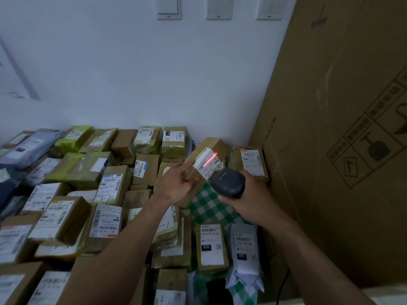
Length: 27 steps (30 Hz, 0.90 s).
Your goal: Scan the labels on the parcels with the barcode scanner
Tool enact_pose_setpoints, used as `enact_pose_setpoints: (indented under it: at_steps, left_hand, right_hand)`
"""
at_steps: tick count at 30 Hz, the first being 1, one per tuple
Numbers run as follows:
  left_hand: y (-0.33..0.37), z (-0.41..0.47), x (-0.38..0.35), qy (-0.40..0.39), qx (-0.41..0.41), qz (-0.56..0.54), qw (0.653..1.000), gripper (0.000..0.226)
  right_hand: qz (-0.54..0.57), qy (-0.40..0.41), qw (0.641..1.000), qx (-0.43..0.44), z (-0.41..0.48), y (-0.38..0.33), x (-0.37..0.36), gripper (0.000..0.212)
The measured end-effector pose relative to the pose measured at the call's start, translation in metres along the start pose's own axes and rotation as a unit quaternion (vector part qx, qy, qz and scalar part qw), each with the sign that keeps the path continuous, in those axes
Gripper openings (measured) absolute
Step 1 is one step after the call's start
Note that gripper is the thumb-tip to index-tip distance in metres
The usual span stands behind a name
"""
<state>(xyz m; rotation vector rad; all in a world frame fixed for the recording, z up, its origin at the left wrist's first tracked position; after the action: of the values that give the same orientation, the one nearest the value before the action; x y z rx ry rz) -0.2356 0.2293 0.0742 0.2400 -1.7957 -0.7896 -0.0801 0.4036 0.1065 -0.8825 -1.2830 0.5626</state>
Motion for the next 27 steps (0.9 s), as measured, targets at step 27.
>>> enact_pose_setpoints:
  at_steps: [27]
  left_hand:
    - [-0.077, 0.073, -0.198, -0.102, 0.27, -0.286, 0.914, 0.051]
  right_hand:
    - [0.023, -0.005, 0.985, -0.169, 0.051, 0.104, -0.011, 0.077]
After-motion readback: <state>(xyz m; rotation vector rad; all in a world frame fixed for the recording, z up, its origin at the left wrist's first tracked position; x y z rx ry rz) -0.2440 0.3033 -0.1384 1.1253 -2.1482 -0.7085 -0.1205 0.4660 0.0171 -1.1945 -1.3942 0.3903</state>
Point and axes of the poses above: each hand's wrist, its own z-axis towards the middle knuckle, its own x-axis out of the back of the hand, y = z × x, the point moved 3 cm from there along z, towards the middle knuckle, and after that the axes turned 10 degrees about x, right-handed, at the moved point
